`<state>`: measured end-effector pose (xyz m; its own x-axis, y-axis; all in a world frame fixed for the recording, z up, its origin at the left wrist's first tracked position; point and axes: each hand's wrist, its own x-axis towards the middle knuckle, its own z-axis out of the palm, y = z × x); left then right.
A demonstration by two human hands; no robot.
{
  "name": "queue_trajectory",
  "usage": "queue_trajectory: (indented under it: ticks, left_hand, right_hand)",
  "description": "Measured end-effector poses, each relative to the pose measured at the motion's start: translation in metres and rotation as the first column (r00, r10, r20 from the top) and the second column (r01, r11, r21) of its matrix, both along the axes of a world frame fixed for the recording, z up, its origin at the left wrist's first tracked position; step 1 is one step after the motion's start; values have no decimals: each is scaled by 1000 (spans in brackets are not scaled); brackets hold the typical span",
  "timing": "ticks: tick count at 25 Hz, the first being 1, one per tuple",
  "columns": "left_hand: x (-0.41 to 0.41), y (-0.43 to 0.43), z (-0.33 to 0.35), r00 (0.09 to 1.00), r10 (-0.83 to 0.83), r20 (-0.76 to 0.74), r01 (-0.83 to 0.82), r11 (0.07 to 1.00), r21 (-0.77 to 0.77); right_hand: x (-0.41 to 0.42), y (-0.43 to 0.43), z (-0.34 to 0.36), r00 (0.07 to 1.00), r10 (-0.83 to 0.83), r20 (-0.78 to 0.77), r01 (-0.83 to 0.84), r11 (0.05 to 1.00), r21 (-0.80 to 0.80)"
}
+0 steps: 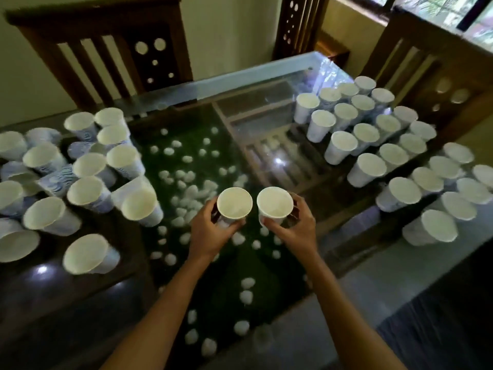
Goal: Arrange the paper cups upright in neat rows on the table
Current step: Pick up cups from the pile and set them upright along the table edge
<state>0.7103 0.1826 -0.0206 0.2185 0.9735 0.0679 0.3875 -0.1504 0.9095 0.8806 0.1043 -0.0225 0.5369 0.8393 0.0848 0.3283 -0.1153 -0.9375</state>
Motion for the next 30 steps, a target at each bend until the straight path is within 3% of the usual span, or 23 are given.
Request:
queue_trajectory:
  ticks: [4,11,16,20,30]
  left_hand:
    - [95,35,4,999,-1,32,2,1000,-10]
    - [189,121,-6,1000,8,19,-7,999,-50]
    - [229,192,-12,997,-11,79,15,998,-55]
    - [254,244,-29,988,-73,138,86,992,-90]
    - [270,281,-62,979,-107,175,135,978,-157]
  right_hand:
    - [71,24,6,996,-71,-57,73,997,21]
    - [139,99,-21,977,-194,-87,199,978,60]
    - [151,151,-33,961,-240,-141,258,958,126]
    - [160,190,-51,945,-313,-97,325,931,165]
    - [158,218,-68,910,-414,-26,411,891,190]
